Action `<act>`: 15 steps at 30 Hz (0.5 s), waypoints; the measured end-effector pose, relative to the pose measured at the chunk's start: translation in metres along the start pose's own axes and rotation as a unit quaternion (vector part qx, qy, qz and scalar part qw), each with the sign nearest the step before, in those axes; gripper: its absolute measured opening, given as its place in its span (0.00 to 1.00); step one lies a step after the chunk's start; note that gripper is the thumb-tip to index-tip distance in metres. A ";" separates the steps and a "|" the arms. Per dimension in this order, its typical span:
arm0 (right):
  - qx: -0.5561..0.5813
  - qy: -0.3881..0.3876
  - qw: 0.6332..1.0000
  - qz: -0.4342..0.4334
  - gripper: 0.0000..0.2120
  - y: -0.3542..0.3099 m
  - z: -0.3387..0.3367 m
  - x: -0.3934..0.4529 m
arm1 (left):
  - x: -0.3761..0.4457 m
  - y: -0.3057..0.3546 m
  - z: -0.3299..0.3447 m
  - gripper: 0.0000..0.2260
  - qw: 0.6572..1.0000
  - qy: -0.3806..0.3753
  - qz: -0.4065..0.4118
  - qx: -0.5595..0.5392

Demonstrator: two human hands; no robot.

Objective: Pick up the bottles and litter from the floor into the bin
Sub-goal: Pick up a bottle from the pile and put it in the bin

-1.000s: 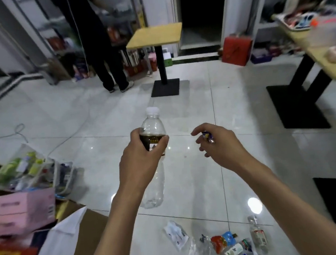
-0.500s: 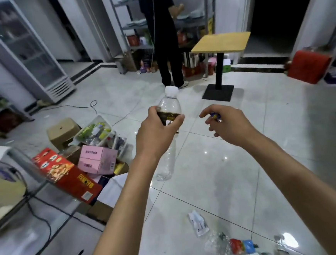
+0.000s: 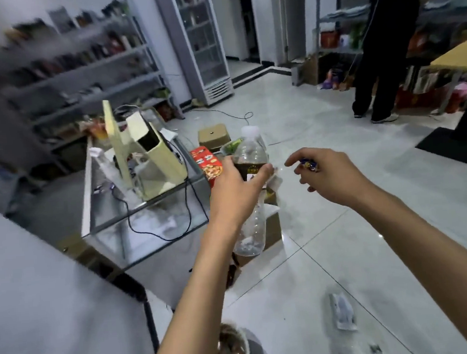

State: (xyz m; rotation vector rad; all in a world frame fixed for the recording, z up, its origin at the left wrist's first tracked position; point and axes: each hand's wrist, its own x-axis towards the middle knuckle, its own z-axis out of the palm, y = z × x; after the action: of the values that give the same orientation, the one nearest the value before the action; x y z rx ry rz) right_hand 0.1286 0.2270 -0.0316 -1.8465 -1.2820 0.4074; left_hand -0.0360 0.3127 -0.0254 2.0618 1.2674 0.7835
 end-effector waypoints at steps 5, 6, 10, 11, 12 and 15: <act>-0.041 -0.060 0.995 -0.065 0.13 -0.057 0.063 0.012 | -0.010 -0.057 -0.070 0.26 0.998 0.044 -0.050 -0.003; -0.048 -0.068 0.994 -0.078 0.13 -0.068 0.078 0.015 | -0.010 -0.068 -0.082 0.25 0.997 0.050 -0.059 -0.006; -0.047 -0.108 0.987 -0.106 0.15 -0.106 0.143 0.032 | -0.001 -0.115 -0.125 0.27 0.993 0.080 -0.087 -0.022; -0.047 -0.120 0.985 -0.112 0.16 -0.113 0.160 0.037 | 0.003 -0.129 -0.135 0.27 0.992 0.084 -0.094 -0.022; -0.052 -0.129 0.983 -0.122 0.16 -0.119 0.175 0.041 | 0.006 -0.140 -0.143 0.28 0.991 0.088 -0.100 -0.021; -0.060 -0.152 0.977 -0.133 0.16 -0.137 0.222 0.060 | 0.021 -0.180 -0.167 0.30 0.988 0.093 -0.119 -0.025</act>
State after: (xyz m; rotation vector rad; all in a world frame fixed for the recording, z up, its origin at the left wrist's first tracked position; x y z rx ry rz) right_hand -0.0773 0.3972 -0.0471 -1.7219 -1.7728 0.4883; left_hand -0.2524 0.4279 -0.0453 1.7874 1.5463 0.9024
